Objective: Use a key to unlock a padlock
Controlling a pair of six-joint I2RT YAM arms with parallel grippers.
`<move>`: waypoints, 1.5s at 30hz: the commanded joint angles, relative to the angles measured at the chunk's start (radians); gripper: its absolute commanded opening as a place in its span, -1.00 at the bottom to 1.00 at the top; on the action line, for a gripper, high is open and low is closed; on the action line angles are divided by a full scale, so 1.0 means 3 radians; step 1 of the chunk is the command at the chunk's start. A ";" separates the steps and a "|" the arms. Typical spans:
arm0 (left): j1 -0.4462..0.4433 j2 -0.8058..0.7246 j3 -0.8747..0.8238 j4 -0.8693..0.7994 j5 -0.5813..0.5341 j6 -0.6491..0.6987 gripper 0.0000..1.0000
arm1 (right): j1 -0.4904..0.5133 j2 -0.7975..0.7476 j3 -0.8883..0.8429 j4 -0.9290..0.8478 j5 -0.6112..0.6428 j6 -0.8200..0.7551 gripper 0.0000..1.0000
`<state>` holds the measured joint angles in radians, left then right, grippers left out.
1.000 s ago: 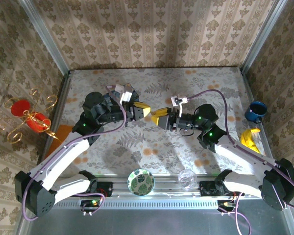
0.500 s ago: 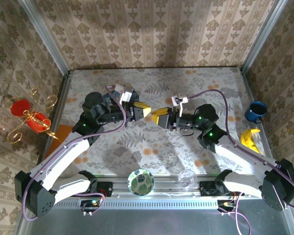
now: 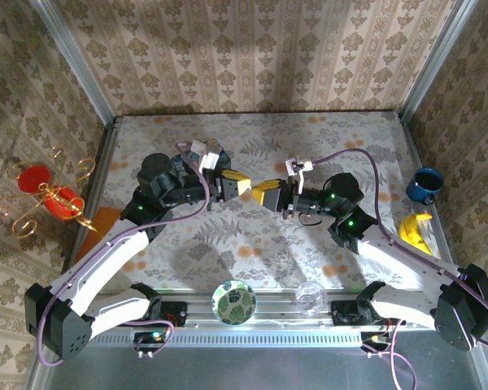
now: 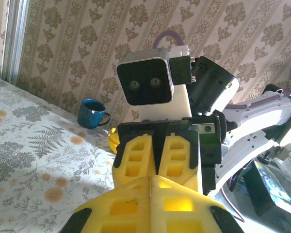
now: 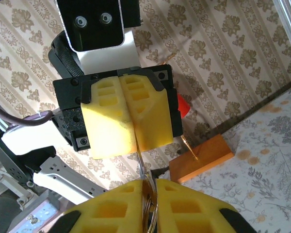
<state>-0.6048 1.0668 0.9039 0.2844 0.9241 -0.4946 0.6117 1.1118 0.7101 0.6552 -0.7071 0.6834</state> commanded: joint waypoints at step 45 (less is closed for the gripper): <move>-0.0367 0.2182 0.1051 -0.2625 -0.5110 -0.1425 0.99 | -0.0029 0.0794 0.0334 -0.2421 0.1754 0.0017 -1.00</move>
<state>-0.7216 1.6669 1.1492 -0.3954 -0.5331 -0.8719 0.6048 1.3560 0.8116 -0.0788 -0.2050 0.6693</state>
